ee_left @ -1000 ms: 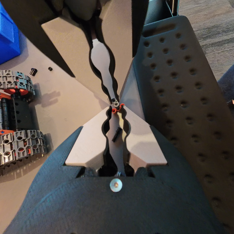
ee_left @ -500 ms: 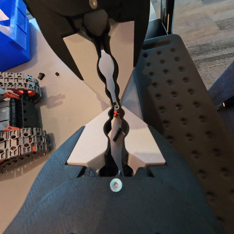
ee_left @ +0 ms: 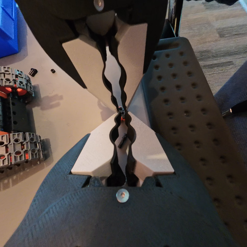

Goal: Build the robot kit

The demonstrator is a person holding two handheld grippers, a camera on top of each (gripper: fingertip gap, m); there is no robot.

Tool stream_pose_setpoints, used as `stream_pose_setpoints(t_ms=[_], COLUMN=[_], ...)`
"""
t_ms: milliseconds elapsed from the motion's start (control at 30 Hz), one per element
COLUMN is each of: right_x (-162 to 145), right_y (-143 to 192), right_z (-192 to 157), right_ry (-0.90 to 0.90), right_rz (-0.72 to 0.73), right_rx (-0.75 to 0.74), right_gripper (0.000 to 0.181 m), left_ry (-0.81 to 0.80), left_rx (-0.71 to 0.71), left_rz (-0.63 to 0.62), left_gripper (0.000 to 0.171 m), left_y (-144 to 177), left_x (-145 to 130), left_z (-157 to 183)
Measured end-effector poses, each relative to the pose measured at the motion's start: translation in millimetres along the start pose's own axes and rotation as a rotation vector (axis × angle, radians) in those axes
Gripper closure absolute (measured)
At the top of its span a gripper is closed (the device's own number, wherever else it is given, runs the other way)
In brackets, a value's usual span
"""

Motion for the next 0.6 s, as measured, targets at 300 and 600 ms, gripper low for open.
stream_pose_setpoints(t_ms=[300,600], right_x=[-1,-6], right_y=[-10,11], right_z=[-1,3], right_ry=[-0.047,-0.169], right_rz=[0.044,0.235], right_rx=[0.045,-0.117], right_gripper=[0.176,0.175], left_ry=[0.025,-0.018], left_rx=[-0.03,-0.005], left_rz=[-0.047,-0.053], left_gripper=[0.167,0.167], left_y=[-1,2], left_x=[-7,-8], left_z=[-1,-1])
Point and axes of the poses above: each gripper's, where its closed fingertips meet, y back along the fingers, x out of its top, z = x × y across the jaws, the point moved 4 cm from there along y, back along the fingers, and after that the axes turned 15 degrees about -x, right-handed, at the moved point
